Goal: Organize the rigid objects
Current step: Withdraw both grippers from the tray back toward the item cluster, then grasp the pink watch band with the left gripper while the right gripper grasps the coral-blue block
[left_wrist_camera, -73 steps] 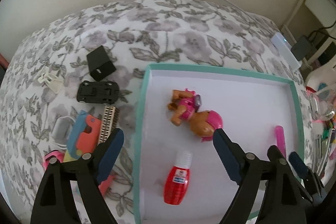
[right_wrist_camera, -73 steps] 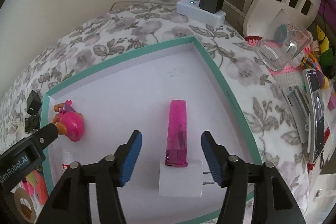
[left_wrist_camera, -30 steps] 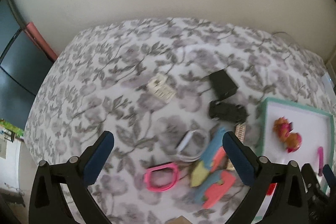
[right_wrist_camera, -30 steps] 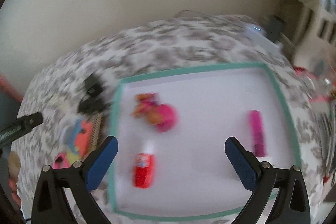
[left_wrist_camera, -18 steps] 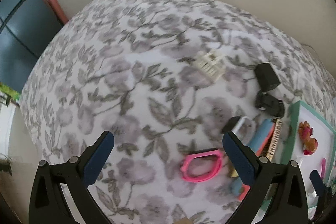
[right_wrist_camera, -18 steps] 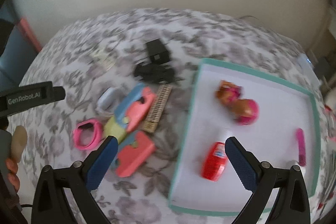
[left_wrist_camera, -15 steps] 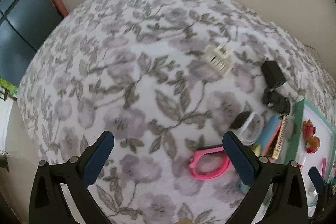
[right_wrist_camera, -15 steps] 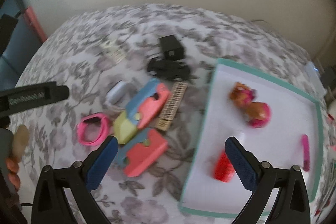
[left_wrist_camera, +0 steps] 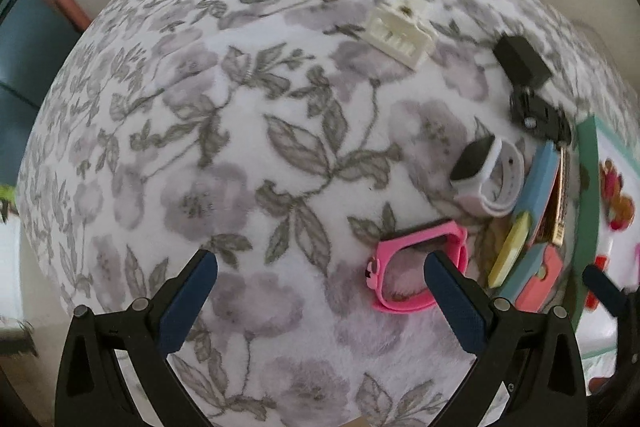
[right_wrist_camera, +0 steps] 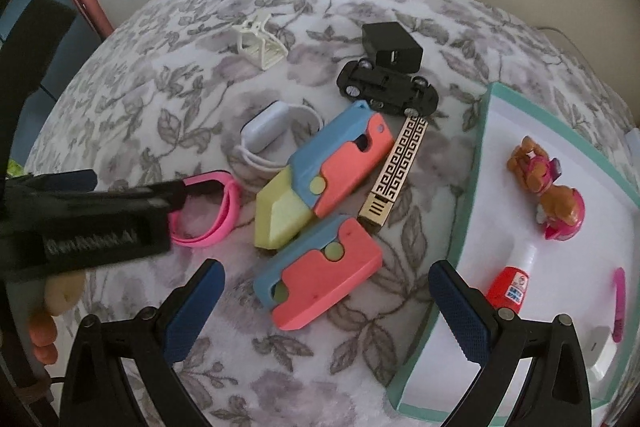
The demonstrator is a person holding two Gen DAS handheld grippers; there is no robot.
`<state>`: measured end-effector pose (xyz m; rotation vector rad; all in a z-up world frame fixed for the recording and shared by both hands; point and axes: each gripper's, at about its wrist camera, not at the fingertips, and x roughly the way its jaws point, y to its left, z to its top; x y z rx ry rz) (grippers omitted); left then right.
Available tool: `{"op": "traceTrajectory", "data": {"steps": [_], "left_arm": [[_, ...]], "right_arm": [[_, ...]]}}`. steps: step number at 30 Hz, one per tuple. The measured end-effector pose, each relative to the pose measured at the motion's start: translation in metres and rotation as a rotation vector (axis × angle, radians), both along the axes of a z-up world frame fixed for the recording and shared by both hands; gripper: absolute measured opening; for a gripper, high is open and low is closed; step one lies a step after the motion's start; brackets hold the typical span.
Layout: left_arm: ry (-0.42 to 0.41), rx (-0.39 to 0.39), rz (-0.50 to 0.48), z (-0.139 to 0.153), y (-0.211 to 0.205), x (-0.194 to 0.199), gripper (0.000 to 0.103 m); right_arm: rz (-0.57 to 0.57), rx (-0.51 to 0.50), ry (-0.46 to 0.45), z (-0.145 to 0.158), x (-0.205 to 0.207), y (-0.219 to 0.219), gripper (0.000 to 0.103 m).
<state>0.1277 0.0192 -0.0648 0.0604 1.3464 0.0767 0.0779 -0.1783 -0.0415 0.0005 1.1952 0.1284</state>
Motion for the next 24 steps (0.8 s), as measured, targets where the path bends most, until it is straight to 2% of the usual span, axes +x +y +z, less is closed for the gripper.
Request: {"op": "traceTrajectory", "data": {"steps": [5,8,12,14,16,20,24], "left_arm": [[0.023,0.060,-0.070,-0.009,-0.021,-0.003,0.103],[0.035,0.088,-0.056,-0.015,-0.023,-0.002,0.103],[0.030,0.188,-0.005,-0.020,-0.013,0.001,0.103],[0.028,0.158,0.044,-0.018,-0.005,0.002,0.103],[0.021,0.165,0.086,-0.017,0.002,0.002,0.103],[0.018,0.161,0.113,-0.016,0.008,0.002,0.103],[0.016,0.166,0.098,-0.017,0.006,0.001,0.103]], "right_arm": [[0.013,-0.001,0.005,-0.001,0.000,0.000,0.103],[0.030,-0.013,0.011,-0.003,0.000,0.004,0.103],[0.037,-0.010,0.010,-0.004,0.001,0.003,0.103],[0.036,-0.002,0.008,-0.005,0.003,0.001,0.103],[0.045,-0.005,0.006,-0.005,0.005,0.001,0.103],[0.089,-0.039,0.002,-0.010,0.009,0.006,0.103],[0.153,-0.080,-0.011,-0.015,0.012,0.011,0.103]]}}
